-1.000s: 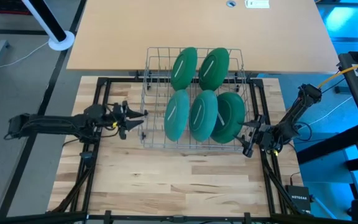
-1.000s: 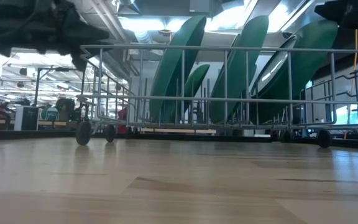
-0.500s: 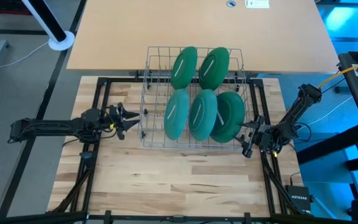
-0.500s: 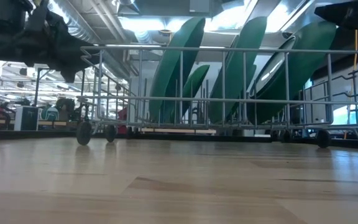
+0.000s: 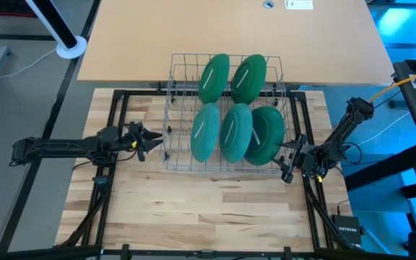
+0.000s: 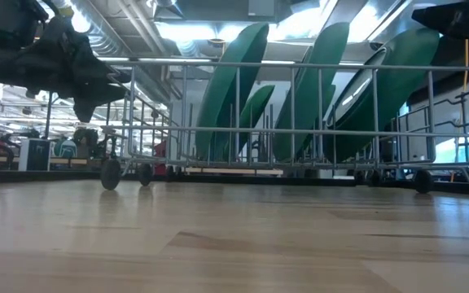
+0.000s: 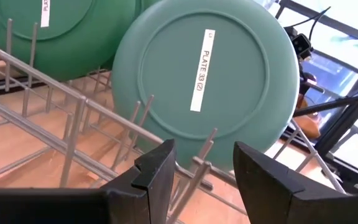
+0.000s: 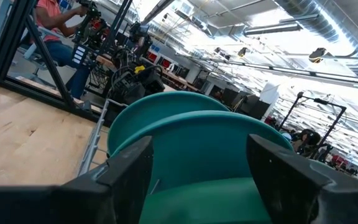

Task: Sort dishes
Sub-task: Return to Home Position

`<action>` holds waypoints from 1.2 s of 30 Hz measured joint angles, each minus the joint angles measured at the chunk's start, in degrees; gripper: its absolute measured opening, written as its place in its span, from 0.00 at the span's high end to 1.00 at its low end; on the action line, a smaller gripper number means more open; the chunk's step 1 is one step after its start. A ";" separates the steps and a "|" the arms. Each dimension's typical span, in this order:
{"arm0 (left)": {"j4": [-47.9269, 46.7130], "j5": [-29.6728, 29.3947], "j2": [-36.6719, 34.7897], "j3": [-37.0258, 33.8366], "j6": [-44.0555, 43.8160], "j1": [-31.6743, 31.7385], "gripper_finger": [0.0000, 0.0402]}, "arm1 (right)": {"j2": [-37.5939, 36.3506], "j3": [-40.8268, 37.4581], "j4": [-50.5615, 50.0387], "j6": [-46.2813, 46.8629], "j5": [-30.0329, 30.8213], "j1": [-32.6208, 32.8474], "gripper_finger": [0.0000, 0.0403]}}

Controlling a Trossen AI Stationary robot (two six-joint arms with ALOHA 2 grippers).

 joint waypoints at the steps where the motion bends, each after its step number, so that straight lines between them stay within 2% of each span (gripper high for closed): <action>1: -0.12 0.00 0.00 0.00 0.00 0.00 0.61 | 0.00 0.00 0.02 0.00 0.00 0.00 0.35; 36: -0.55 0.00 0.09 -0.02 2.12 0.00 0.61 | 0.02 -0.02 0.02 0.02 0.02 0.00 0.35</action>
